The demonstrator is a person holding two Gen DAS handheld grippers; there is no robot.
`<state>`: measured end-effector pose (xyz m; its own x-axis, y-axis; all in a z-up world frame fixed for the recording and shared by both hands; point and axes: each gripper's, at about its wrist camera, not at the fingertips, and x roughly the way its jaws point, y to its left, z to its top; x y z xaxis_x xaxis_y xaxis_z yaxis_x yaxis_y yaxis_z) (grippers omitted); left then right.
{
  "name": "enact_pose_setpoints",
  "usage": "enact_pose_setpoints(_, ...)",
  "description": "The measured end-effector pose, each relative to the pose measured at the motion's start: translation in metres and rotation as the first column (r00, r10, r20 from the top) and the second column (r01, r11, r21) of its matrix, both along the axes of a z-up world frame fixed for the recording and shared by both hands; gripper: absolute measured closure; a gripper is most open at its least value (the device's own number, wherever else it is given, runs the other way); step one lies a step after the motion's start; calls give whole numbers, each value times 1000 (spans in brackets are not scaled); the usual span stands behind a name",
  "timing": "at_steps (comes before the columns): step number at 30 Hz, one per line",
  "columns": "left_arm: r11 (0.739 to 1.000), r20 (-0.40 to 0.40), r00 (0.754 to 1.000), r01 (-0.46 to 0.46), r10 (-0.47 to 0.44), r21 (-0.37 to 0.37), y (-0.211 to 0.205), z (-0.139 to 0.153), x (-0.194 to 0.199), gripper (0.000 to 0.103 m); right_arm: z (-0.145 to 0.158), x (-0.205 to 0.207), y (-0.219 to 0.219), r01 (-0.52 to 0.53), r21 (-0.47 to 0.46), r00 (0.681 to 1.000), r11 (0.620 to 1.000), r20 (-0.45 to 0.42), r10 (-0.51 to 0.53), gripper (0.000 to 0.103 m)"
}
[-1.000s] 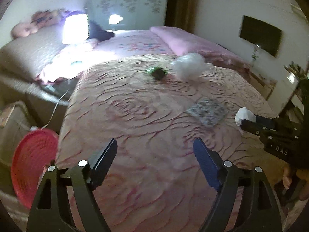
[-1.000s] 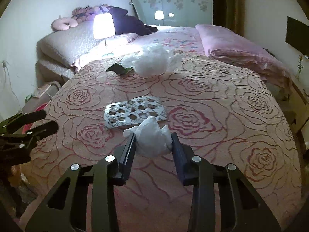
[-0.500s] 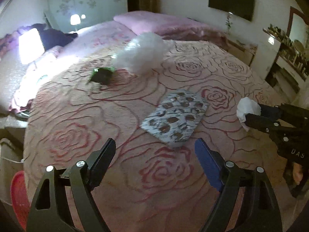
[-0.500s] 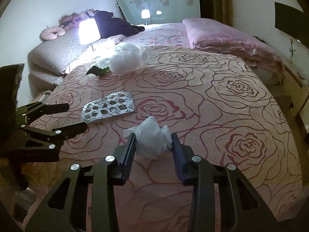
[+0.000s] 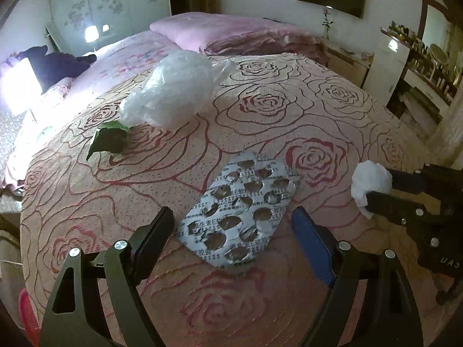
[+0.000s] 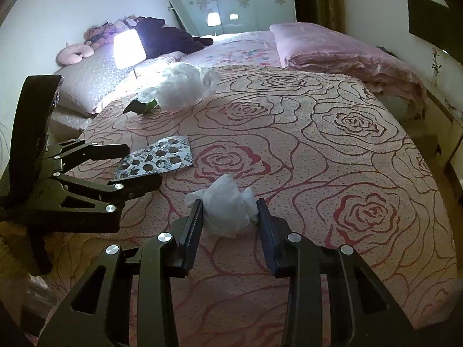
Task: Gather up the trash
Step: 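Grasp the silver blister pack with the left tool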
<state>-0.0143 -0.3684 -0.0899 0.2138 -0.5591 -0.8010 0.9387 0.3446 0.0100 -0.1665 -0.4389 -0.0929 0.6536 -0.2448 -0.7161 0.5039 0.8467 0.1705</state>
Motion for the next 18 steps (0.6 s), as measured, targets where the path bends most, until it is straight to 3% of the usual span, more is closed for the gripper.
enact_pose_setpoints(2,1000,-2,1000,12,-12,-4,0,0,-2,24,0,-1,-1,2,2,1000,1000,-1,-2,67)
enact_pose_setpoints(5,1000,17,1000,10,-10,-3,0,0,-5,36,0,-2,-1,4,5,1000,1000,0,-4,67)
enact_pose_setpoints(9,1000,25,1000,0,0,-4,2,0,-7,43,1,-2,-1,4,5,1000,1000,3,-4,67)
enact_pose_setpoints(18,999,3,999,-47,47,-19,25,3,-10,47,4,-2,4,-4,2,1000,1000,10,4,67)
